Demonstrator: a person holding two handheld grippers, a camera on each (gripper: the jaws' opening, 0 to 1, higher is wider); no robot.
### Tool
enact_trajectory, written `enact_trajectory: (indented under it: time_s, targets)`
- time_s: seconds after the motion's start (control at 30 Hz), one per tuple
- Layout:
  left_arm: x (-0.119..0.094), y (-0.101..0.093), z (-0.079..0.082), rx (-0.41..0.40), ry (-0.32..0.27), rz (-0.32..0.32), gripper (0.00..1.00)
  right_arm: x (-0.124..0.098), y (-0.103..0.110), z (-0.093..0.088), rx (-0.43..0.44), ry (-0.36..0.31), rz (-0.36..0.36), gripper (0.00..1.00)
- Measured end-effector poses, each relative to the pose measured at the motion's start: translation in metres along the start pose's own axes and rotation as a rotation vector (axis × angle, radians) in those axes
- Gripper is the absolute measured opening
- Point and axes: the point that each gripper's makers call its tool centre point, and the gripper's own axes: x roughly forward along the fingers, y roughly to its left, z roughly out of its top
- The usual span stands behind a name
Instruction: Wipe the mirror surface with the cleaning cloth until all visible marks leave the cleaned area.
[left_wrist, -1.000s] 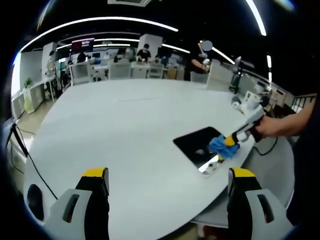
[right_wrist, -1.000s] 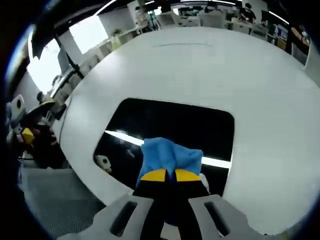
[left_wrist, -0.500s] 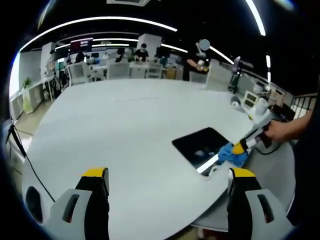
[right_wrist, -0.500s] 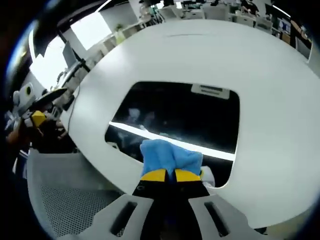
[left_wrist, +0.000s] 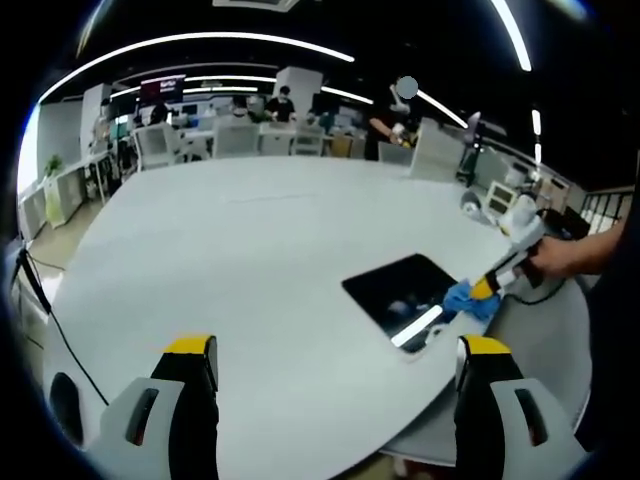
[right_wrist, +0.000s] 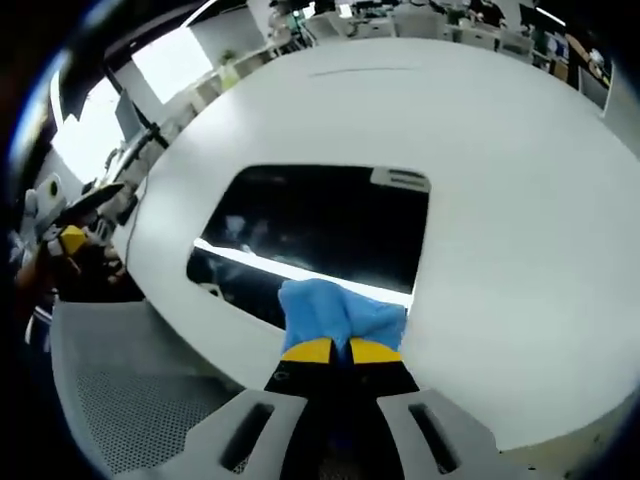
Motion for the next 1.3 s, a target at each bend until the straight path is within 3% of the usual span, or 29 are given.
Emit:
enact_trajectory:
  time_s: [0.3,0.4,0.47,0.87,1.3]
  targets:
    - [0.002,0.0,0.001,-0.006,-0.005,0.0,0.99,-0.001,-0.004,-0.001,0.007,0.006,-0.02,0.0]
    - [0.003,-0.001,-0.001,-0.006,0.003,-0.004,0.99,0.0,-0.007,0.004,0.063,0.012,-0.015,0.0]
    - [0.004,-0.001,-0.003,-0.006,0.007,-0.005,0.99,0.003,-0.008,0.01,0.043,0.011,-0.024,0.0]
    - [-0.001,0.004,-0.004,-0.019,0.006,0.014,0.99,0.027,-0.034,0.069,0.036,-0.004,-0.062,0.0]
    - [-0.003,0.008,0.005,-0.02,-0.015,0.032,0.99,0.047,-0.055,0.117,0.038,-0.019,-0.092,0.0]
